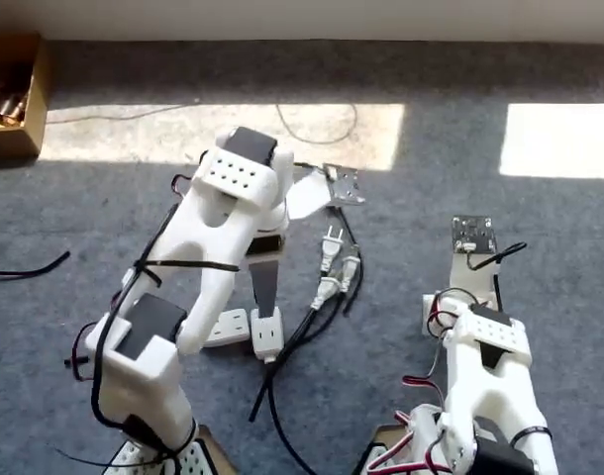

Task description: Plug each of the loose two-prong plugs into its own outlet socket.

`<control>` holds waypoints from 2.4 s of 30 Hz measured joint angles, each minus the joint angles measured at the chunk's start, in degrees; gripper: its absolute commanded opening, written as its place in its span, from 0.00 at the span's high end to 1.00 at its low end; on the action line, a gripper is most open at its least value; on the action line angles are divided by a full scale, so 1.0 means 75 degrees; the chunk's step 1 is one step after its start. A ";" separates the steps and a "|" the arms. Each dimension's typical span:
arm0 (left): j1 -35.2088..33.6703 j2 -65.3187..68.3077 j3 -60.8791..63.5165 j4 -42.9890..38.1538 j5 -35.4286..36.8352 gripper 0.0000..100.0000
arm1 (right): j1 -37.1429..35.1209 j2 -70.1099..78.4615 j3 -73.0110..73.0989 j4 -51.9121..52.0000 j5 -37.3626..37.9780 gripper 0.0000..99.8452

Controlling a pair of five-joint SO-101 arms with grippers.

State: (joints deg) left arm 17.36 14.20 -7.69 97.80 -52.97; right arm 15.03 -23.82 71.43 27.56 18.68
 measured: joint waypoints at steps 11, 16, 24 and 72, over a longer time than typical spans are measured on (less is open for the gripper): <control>-0.0176 -0.1664 0.4525 -0.2227 -0.0668 0.63 | 0.0000 0.0000 0.0000 0.0000 0.0000 0.88; 0.0105 -0.2450 0.3985 -0.2614 0.0117 0.63 | 0.0047 0.0000 0.0000 0.0000 0.0000 0.88; 0.0926 -0.2180 0.2004 -0.2696 0.2438 0.63 | 0.0117 0.0000 0.0000 0.0000 0.0000 0.88; 0.2122 0.0621 -0.4806 0.0316 0.4595 1.00 | 0.0316 -0.0164 -0.0070 0.0000 -0.0352 0.98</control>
State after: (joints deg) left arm 33.27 18.86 -43.74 100.18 -18.51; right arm 17.41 -25.05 70.90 27.56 16.04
